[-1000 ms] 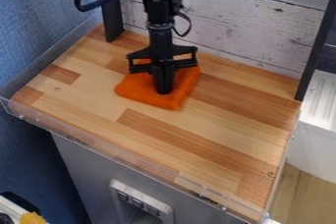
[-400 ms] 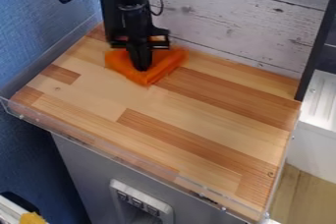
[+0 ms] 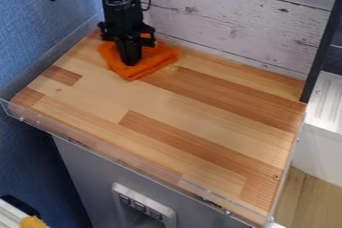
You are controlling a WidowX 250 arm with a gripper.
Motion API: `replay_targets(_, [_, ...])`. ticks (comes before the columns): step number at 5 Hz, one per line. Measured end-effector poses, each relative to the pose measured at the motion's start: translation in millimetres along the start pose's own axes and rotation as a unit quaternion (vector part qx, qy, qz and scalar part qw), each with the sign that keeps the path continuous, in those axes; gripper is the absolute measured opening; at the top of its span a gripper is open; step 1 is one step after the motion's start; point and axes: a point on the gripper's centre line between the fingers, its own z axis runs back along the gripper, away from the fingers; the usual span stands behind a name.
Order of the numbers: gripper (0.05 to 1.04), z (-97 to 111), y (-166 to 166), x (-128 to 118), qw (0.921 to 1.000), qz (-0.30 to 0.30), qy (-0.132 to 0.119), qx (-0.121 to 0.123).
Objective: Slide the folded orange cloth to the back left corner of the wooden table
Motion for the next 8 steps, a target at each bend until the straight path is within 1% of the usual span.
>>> replay_targets(2, [0.059,-1.1,12.6,-7.7,0.9986,-0.048,0.008,0.019])
replay_targets(3, [0.059,-0.7,17.8,-13.4,0.9981,-0.054,0.015,0.025])
replay_targets(4, [0.083,1.8,21.0,-24.0,0.9973,-0.059,0.034,0.028])
replay_targets(5, [0.233,15.2,18.1,-33.8,0.9972,-0.051,0.05,0.024])
replay_targets(6, [0.487,40.1,0.3,-44.0,0.9979,-0.04,0.044,0.026])
replay_targets(7, [0.791,59.6,-41.4,-56.9,0.9979,-0.047,0.035,0.027])
replay_targets(8, [1.003,77.9,-70.7,-77.0,0.9985,-0.042,0.02,0.028])
